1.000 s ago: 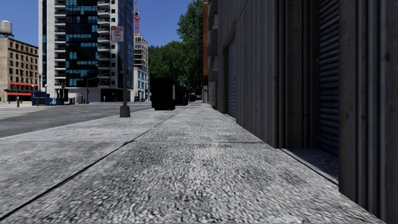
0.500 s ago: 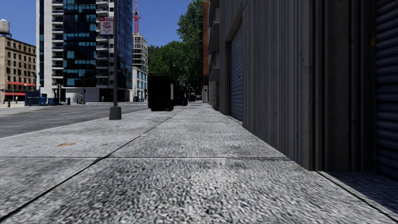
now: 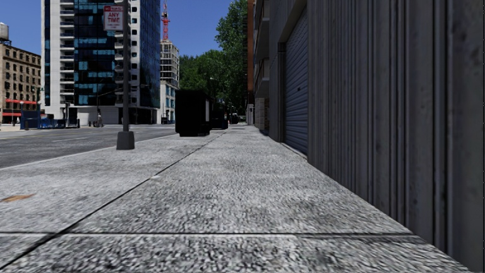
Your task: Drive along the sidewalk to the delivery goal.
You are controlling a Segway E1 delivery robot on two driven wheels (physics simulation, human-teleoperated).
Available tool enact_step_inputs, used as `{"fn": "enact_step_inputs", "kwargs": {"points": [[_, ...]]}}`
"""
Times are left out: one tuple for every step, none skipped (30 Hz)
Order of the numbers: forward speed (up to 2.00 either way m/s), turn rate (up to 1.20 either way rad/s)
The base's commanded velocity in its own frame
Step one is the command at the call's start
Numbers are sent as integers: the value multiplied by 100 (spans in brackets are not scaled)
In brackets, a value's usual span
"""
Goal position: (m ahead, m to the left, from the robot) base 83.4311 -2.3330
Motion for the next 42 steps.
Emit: {"fn": "enact_step_inputs", "kwargs": {"points": [[200, 0], [200, 0], [200, 0], [200, 0], [200, 0], [200, 0], [200, 0], [200, 0], [200, 0], [200, 0], [200, 0], [200, 0], [200, 0], [200, 0], [200, 0], [200, 0], [200, 0], [200, 0], [200, 0], [200, 0], [200, 0], [200, 0], [200, 0], [200, 0], [200, 0], [200, 0], [200, 0], [200, 0], [200, 0], [200, 0], [200, 0], [200, 0], [200, 0], [200, 0], [200, 0], [200, 0], [200, 0], [200, 0], [200, 0], [200, 0], [200, 0], [200, 0]]}}
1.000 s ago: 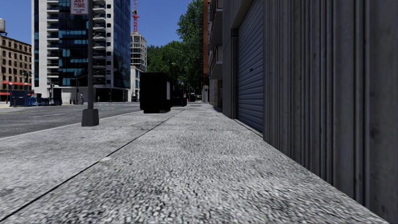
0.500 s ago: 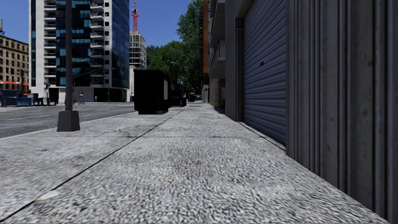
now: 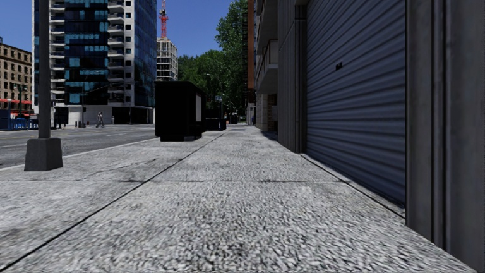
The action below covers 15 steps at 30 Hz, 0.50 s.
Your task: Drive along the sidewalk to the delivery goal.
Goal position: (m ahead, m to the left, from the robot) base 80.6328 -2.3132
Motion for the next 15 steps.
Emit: {"fn": "enact_step_inputs", "kwargs": {"points": [[200, 0], [200, 0], [200, 0], [200, 0], [200, 0], [200, 0], [199, 0], [199, 0], [199, 0], [199, 0], [199, 0], [199, 0], [199, 0], [199, 0], [199, 0]]}}
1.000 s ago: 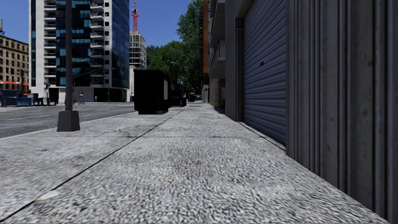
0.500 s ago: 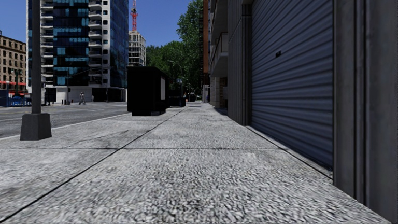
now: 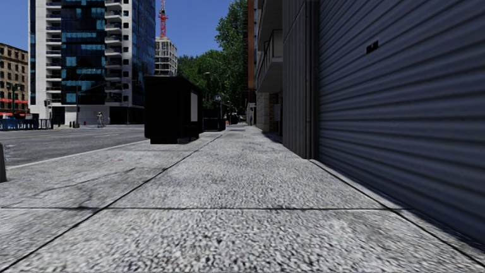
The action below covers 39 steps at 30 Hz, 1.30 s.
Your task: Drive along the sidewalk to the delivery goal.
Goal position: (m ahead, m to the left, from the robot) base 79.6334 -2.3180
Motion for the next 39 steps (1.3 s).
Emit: {"fn": "enact_step_inputs", "kwargs": {"points": [[199, 0], [199, 0], [199, 0], [199, 0], [199, 0], [199, 0], [199, 0], [199, 0], [199, 0], [199, 0], [199, 0], [199, 0], [199, 0], [199, 0], [199, 0], [199, 0], [199, 0], [199, 0], [199, 0], [199, 0], [199, 0], [199, 0], [199, 0], [199, 0], [199, 0], [199, 0], [199, 0], [199, 0], [199, 0], [199, 0], [199, 0], [199, 0], [199, 0], [199, 0], [199, 0], [199, 0], [199, 0], [199, 0], [199, 0]]}}
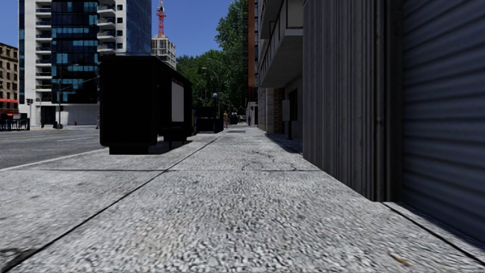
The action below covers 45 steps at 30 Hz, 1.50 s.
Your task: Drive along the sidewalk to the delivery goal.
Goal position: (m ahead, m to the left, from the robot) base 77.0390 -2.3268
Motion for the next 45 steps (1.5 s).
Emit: {"fn": "enact_step_inputs", "kwargs": {"points": [[200, 0], [200, 0], [200, 0], [200, 0], [200, 0], [200, 0], [200, 0], [200, 0], [200, 0], [200, 0], [200, 0], [200, 0], [200, 0], [200, 0], [200, 0], [200, 0], [200, 0], [200, 0], [200, 0], [200, 0], [200, 0], [200, 0], [200, 0], [200, 0], [200, 0], [200, 0], [200, 0], [200, 0], [200, 0], [200, 0], [200, 0], [200, 0], [200, 0], [200, 0], [200, 0], [200, 0], [200, 0], [200, 0], [200, 0], [200, 0], [200, 0], [200, 0], [200, 0], [200, 0], [200, 0]]}}
